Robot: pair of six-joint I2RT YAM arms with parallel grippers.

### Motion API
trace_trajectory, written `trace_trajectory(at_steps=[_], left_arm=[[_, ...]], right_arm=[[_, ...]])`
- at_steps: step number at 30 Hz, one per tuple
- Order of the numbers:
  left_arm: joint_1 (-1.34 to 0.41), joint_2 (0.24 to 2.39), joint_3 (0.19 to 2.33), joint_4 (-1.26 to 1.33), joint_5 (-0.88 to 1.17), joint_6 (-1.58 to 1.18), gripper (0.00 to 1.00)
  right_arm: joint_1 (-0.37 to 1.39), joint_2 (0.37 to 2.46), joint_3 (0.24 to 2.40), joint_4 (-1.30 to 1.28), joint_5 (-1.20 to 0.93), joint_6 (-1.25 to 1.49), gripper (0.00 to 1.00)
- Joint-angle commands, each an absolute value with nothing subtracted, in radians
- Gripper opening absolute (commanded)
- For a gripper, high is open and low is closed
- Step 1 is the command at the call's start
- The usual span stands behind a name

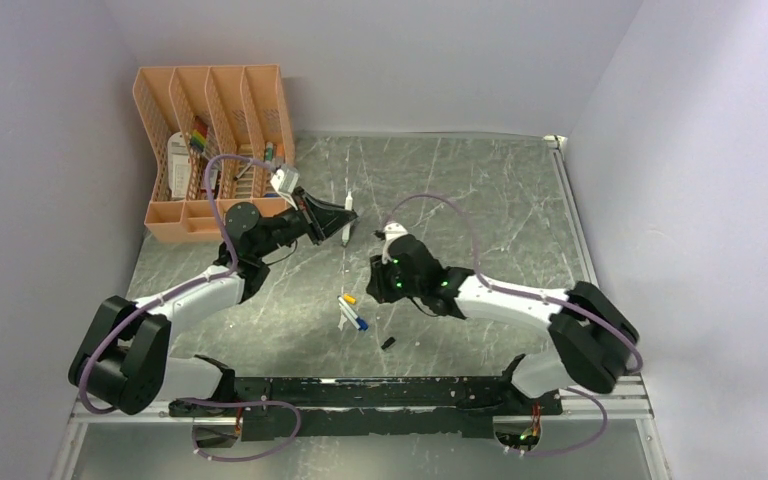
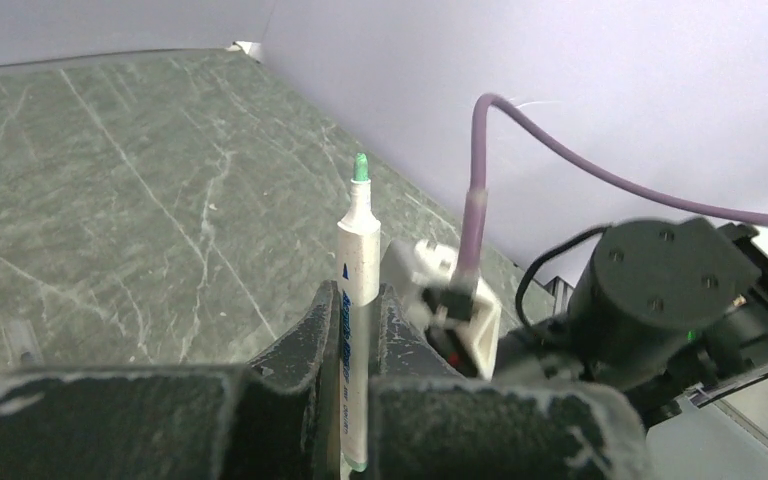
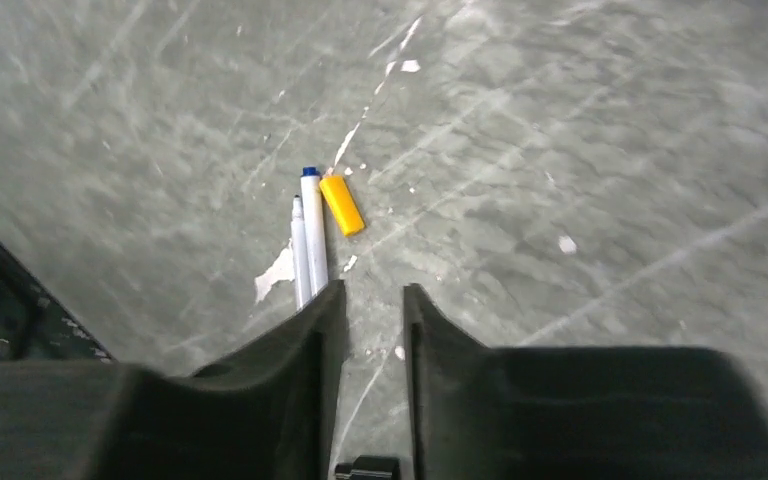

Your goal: Insert the pens into the pen caps

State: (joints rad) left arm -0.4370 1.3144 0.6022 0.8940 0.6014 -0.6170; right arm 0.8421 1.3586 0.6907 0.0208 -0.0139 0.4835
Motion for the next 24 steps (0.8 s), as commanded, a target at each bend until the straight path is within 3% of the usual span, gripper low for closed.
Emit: trace_trajectory(at_steps=[1,9,14,24], left_arm=[[-0.421,1.281,0.601,0.855,0.602,-0.585,0.07],[-0.419,1.228,0.592,0.758,0.58,-0.533,0.07],[-0.409,1.18,0.554,0.759,0.496,-0.561,0.07],[-0.388,1.206,0.556,0.777,0.523,-0.59,0.07]], right_arm=[[0.908,1.487,0.785,0.003,0.064,0.414,0.34],[0.94,1.651,0.894,-0.015,0.084,0.349,0.34],[0.961,1.693,0.908,0.008,0.073,0.323,0.37],[0.978,1.751,0.929,0.027,0.071,0.309,0.38]])
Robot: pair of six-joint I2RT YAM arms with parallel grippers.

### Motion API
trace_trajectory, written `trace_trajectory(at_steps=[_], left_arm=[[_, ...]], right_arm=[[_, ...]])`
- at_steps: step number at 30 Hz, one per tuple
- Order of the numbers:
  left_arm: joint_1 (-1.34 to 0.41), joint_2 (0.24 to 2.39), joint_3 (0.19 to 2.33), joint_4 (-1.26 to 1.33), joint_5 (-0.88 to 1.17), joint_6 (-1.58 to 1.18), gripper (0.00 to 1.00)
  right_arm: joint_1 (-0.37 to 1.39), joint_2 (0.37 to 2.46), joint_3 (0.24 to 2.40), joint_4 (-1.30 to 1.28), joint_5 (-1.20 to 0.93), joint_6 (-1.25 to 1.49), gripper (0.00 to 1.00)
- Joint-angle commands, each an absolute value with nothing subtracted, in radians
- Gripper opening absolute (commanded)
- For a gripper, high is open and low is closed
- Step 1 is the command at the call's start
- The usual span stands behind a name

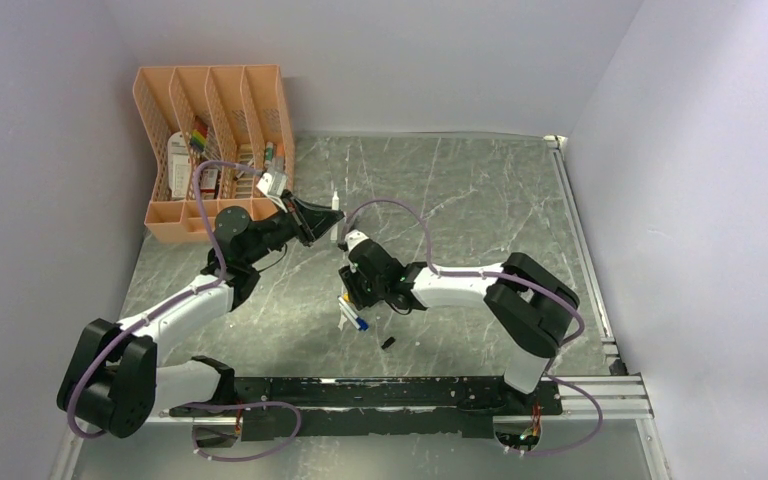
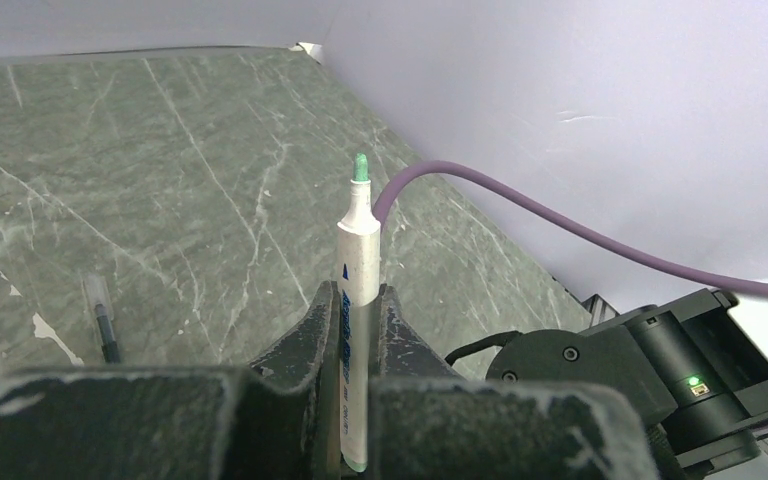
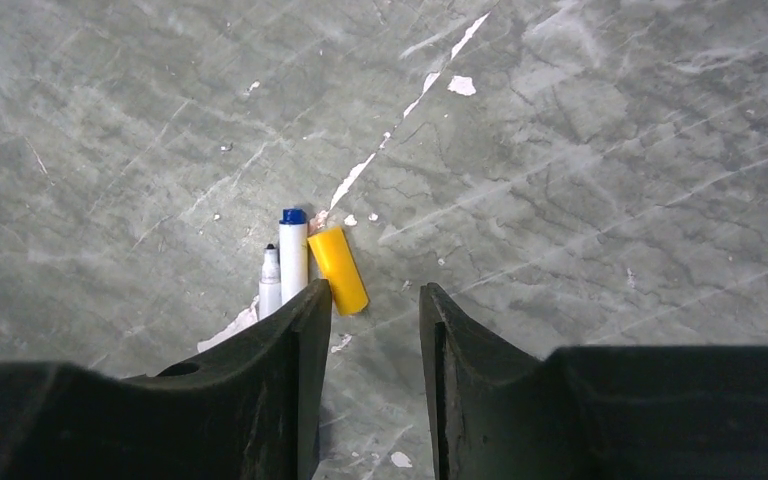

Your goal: Insert the pens into the pen caps

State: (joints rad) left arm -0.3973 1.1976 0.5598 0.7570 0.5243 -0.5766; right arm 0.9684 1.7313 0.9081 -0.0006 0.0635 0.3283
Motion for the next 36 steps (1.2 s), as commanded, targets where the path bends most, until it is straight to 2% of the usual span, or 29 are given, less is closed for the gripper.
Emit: trace_trajectory(at_steps=[1,7,9,16,20,30,36], left_arm=[[-0.388,1.206,0.555,0.778,0.521,-0.59,0.07],[-0.387,1.206,0.571,0.749,0.511,-0.579,0.07],[-0.385,1.206,0.57,0.755,0.513,-0.582,0.07],[-0.385,1.218,0.566,0.761,0.52,-0.589,0.07],[-0.385,1.225,0.56,0.779,0.538,-0.594,0.07],[-0.386,1.275,0.527,0.874,0.57,-0.63,0.07],[-0.385,1.317,0.513,0.93,0.596,-0.663,0.07]], right_arm=[[0.979,1.76,0.931,0.026,0.075,0.308,0.38],[0.992,1.783,0.931,0.037,0.082,0.29,0.36],[0.992,1.786,0.93,0.036,0.092,0.291,0.33],[0.992,1.758,0.912,0.03,0.135,0.322,0.1],[0.992,1.707,0.904,-0.005,0.201,0.37,0.01],[0.969,1.635,0.873,-0.177,0.357,0.528,0.0],[0.961,1.586,0.79,-0.168,0.314,0.515,0.0]])
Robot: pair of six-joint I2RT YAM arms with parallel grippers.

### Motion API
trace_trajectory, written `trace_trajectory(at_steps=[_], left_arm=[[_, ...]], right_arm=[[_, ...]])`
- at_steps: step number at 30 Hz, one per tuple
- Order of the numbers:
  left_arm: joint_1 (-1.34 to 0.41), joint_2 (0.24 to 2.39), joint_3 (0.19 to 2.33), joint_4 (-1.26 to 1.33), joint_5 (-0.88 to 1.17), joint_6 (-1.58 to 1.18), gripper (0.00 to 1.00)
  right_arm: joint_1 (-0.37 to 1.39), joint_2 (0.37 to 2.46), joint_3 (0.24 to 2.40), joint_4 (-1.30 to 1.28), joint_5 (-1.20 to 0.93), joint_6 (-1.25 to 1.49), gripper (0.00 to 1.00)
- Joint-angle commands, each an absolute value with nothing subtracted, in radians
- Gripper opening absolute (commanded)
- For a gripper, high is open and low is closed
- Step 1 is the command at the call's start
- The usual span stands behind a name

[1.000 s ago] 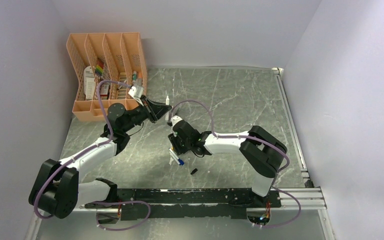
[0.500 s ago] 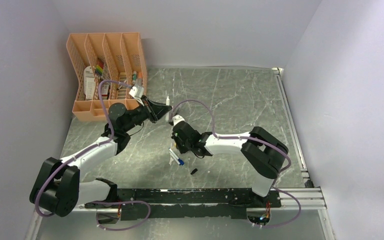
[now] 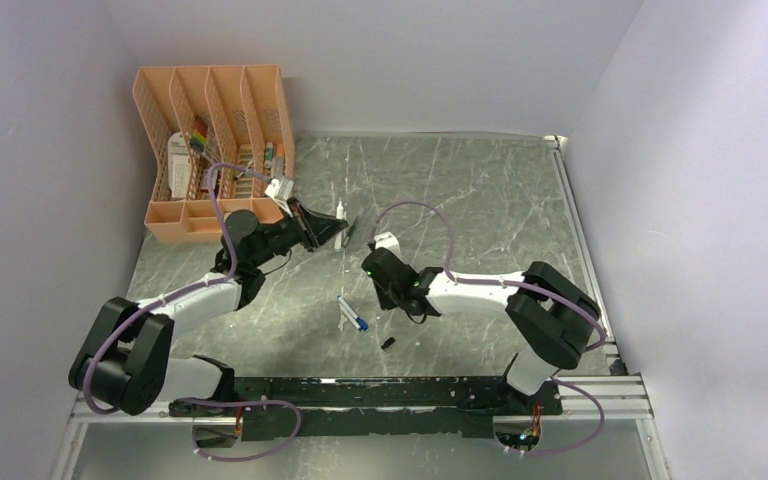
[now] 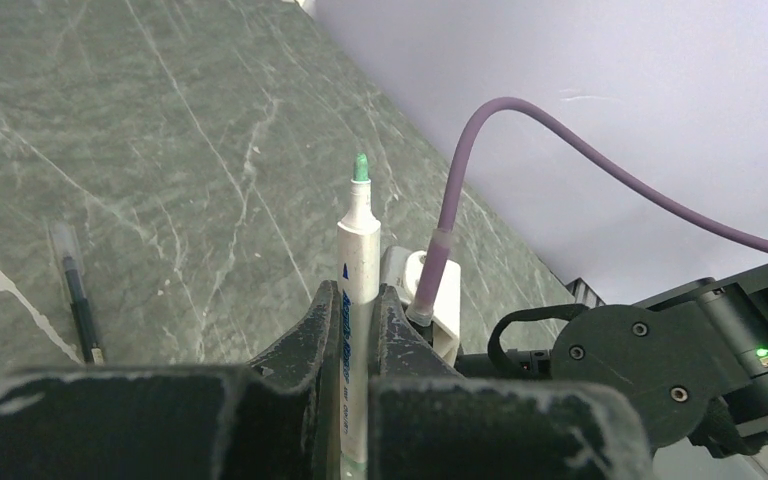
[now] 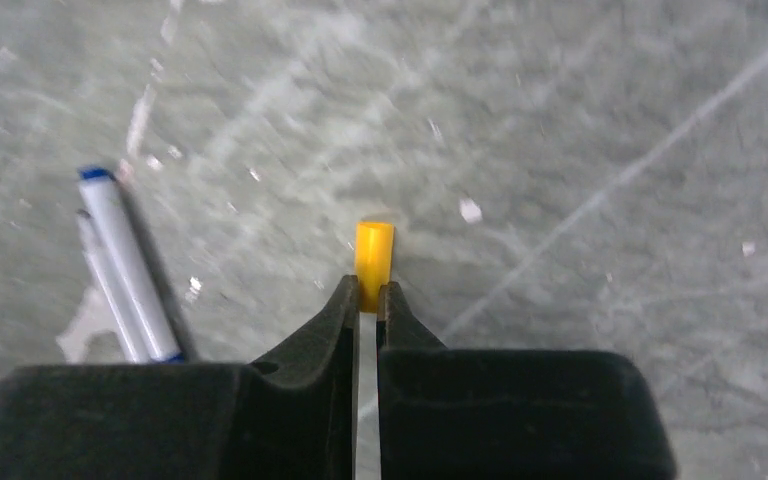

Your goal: Insert the pens into the pen caps

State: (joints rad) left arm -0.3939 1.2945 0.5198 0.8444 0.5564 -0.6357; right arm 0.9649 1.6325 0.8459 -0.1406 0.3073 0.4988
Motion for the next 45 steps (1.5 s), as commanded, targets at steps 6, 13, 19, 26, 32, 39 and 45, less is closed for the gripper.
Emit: trace_trajectory(at_steps=[6,13,19,26,32,39,45], left_arm=[[-0.385,1.336,0.539,0.924,0.602,-0.656,0.07],[-0.385,1.33,0.531,0.922,0.604,-0.655,0.07],[-0.385,1.316,0.535,0.9,0.601,-0.64,0.07],[-0.385,1.318,0.533,0.918,0.609,-0.646,0.07],[-0.385,1.331,0.528,0.923,0.613,-0.644,0.07],[-0.385,1.322,0.527,0.911,0.606,-0.635,0.07],[-0.385,1.3,0.531,0.887,0.599,-0.621,0.07]], right_arm=[[0.962,1.552,0.772,-0.168,0.279,0.499,0.25],[0.963,1.485,0.782,-0.153,0.313,0.505,0.36],[0.963,1.493,0.765,-0.106,0.252,0.515,0.02],[0.964,1.547,0.724,-0.06,0.195,0.572,0.0],[0.961,1.565,0.748,-0.101,0.24,0.562,0.0],[0.93,1.584,0.776,-0.144,0.273,0.542,0.0],[0.9,1.608,0.788,-0.128,0.255,0.523,0.0]])
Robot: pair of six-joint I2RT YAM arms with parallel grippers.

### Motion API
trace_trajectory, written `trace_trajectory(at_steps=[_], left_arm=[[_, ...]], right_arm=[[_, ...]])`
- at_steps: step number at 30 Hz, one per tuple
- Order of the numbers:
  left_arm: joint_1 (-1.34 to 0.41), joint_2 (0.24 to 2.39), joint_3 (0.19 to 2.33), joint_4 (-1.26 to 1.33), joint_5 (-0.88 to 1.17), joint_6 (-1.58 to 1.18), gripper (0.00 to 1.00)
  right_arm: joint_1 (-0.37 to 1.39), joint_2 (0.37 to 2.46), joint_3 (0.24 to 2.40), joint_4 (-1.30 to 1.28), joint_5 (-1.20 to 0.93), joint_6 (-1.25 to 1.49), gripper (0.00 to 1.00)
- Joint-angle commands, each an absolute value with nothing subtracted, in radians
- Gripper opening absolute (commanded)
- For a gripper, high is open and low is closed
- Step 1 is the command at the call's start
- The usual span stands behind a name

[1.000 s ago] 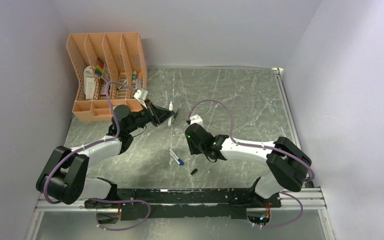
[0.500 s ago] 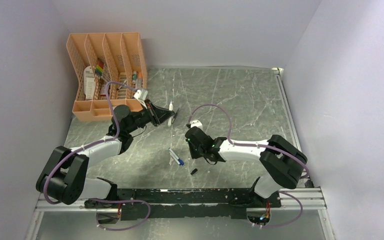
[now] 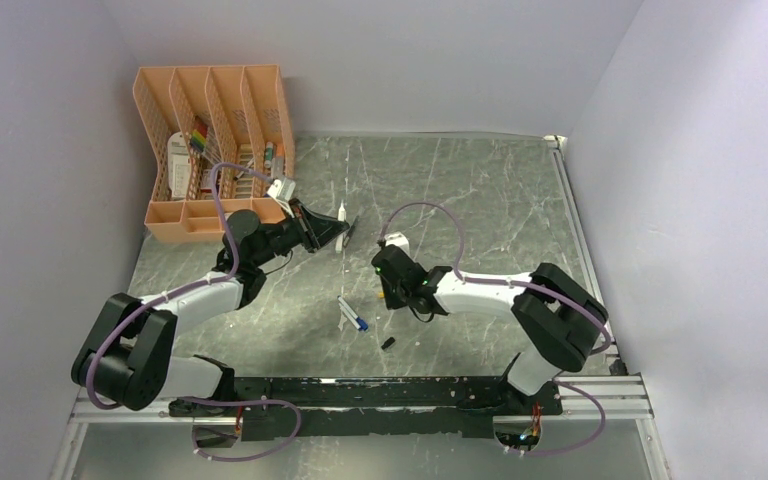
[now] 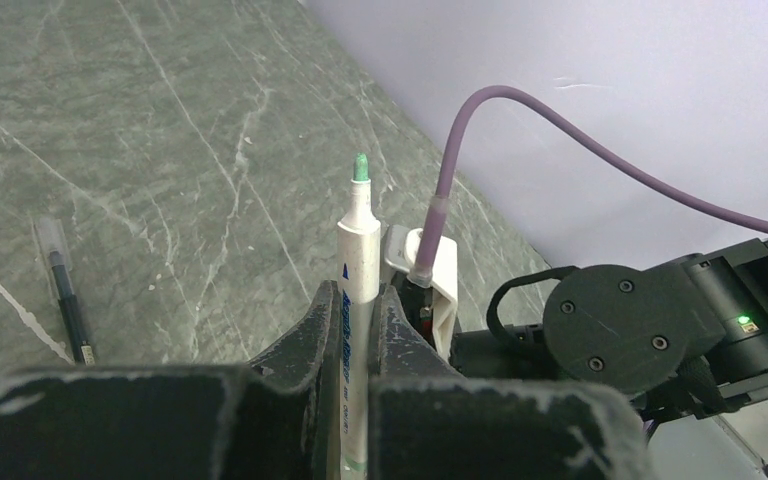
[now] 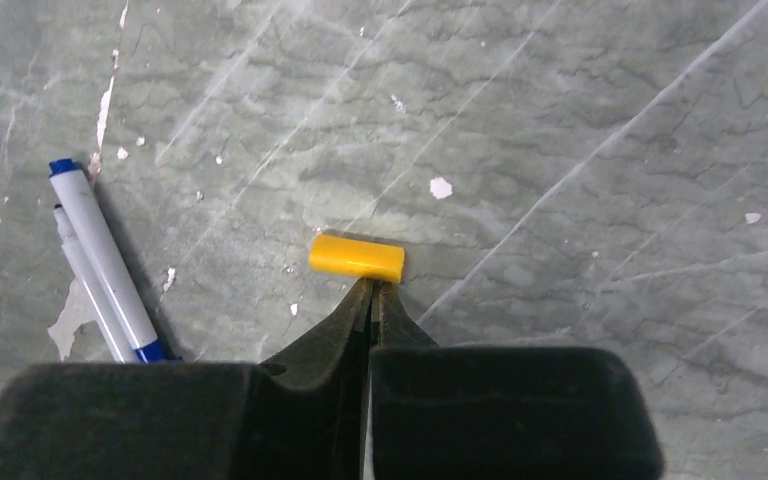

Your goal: Insert the pens into the pen caps

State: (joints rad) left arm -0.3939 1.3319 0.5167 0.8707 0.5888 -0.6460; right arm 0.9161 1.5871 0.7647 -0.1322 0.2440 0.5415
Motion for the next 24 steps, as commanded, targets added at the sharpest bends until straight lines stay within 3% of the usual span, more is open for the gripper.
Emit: trace_trajectory(at_steps=[1,19,22,24], left_arm=[[-0.385,1.296,0.53,0.884,0.598,-0.62,0.07],[-0.385,1.265,0.523,0.85,0.591,-0.607,0.07],[-0.385,1.261,0.522,0.846,0.592,-0.608,0.07],[-0.385,1.26,0.521,0.847,0.593,-0.609,0.07]], right_arm=[[0.897,1.612,0.79,-0.123,0.252,0.52,0.0],[0.874,1.677,0.862,-0.082,0.282,0.476,0.0],[0.879,1.64,0.852,-0.075,0.293,0.495,0.21],[0.886,1.621,0.846,-0.078,0.313,0.512,0.26]])
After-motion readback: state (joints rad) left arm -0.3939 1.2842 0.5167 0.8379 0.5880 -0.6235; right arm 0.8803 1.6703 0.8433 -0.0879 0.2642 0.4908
